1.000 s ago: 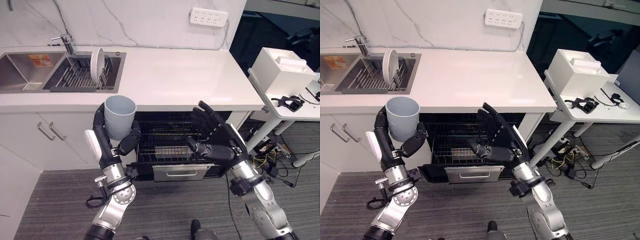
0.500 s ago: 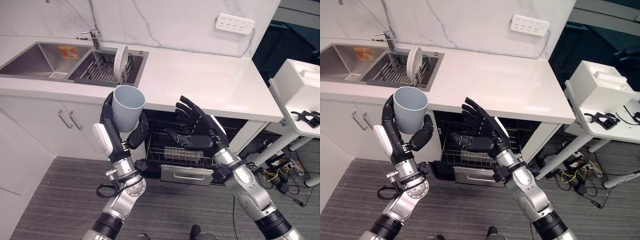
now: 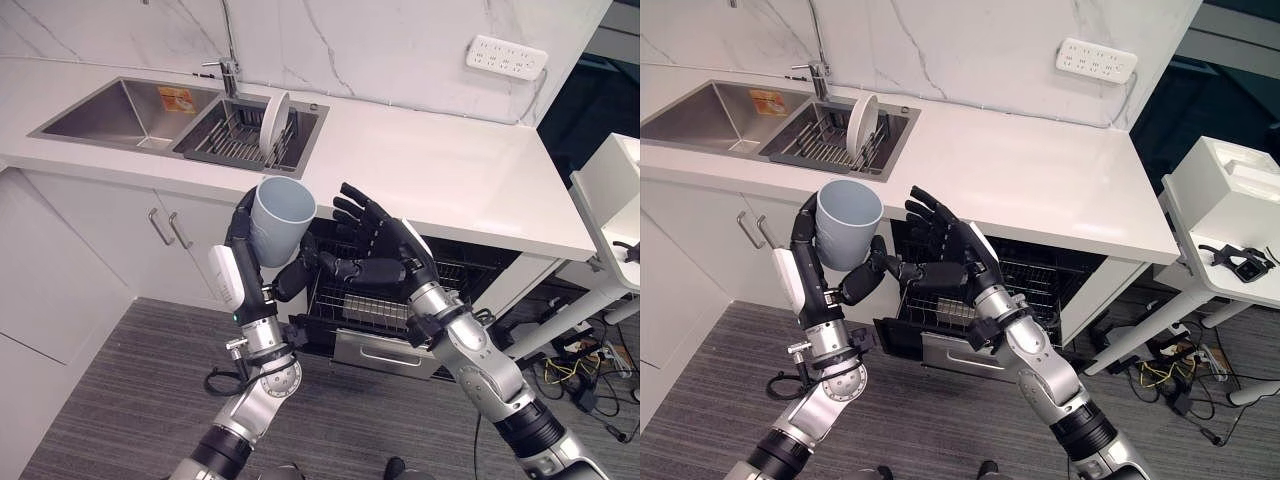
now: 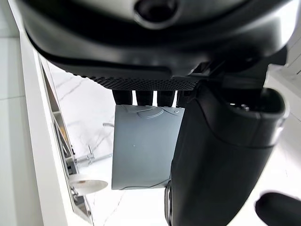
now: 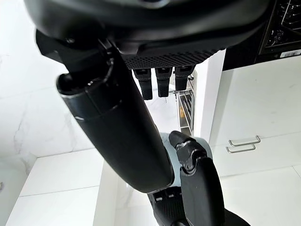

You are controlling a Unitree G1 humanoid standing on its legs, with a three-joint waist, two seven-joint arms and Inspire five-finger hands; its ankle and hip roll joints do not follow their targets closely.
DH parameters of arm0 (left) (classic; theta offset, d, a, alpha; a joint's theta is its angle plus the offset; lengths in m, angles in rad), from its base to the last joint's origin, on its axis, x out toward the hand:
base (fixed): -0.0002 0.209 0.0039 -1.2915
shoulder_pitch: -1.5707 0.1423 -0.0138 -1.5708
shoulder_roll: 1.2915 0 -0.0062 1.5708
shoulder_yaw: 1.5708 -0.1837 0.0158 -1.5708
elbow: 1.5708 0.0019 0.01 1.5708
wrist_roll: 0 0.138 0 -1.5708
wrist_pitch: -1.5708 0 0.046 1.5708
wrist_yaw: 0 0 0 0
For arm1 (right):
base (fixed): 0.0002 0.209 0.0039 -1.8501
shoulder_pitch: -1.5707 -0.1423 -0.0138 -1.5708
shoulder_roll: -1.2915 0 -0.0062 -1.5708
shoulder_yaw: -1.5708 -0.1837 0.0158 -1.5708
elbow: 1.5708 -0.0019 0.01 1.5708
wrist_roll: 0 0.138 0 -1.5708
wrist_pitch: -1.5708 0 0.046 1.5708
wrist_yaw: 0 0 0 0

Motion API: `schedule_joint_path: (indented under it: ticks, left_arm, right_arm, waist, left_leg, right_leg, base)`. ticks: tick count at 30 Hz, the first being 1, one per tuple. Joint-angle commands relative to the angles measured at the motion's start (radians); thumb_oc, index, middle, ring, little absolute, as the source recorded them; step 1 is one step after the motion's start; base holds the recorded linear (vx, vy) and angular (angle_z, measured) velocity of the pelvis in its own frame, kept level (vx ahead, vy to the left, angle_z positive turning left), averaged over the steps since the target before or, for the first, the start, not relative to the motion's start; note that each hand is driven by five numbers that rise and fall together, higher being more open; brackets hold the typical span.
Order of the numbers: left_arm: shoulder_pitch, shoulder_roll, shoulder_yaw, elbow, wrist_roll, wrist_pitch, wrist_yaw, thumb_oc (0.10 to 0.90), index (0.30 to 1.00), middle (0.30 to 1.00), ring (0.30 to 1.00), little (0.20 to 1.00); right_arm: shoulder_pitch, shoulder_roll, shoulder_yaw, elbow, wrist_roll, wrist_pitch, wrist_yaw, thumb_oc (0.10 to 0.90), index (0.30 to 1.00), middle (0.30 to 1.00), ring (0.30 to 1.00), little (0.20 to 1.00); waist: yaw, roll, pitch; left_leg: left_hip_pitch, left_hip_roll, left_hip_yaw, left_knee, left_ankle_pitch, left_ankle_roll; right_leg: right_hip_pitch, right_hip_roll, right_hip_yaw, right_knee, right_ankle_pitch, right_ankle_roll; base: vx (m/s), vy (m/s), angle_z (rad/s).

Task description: Place the dishes in the dishwasher.

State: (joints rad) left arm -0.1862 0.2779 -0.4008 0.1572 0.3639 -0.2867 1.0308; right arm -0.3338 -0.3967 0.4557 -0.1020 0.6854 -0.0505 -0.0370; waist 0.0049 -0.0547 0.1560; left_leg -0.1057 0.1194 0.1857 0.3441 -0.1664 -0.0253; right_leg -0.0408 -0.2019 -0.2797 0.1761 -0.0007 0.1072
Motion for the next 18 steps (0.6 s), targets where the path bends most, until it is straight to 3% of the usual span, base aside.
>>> schedule_joint_path:
  ticks: [1,18]
  left_arm:
    - [-0.156,0.01,-0.054,-0.078,0.038,-0.088,-0.015,0.4,0.3,0.3,0.3,0.3]
    - [-0.17,0.005,-0.118,-0.059,0.04,-0.106,-0.032,0.4,0.3,0.3,0.3,0.3]
  right_arm:
    - [-0.146,0.047,-0.033,-0.03,0.029,-0.09,-0.02,0.8,0.9,0.9,0.9,0.9]
    - [-0.19,0.069,-0.001,-0.012,0.066,-0.074,-0.037,0.8,0.9,0.9,0.9,0.9]
  waist:
    - [0.01,0.01,-0.045]
    - [0.006,0.012,-0.046]
  left_leg:
    - [0.026,-0.01,-0.056,-0.044,-0.07,-0.018]
    - [0.034,-0.009,-0.056,-0.044,-0.072,-0.016]
  right_leg:
    - [0.03,0.014,0.03,0.124,-0.204,0.015]
    - [0.028,0.016,0.046,0.124,-0.199,0.019]
  base:
    - [0.0,0.0,0.0]
    - [0.0,0.0,0.0]
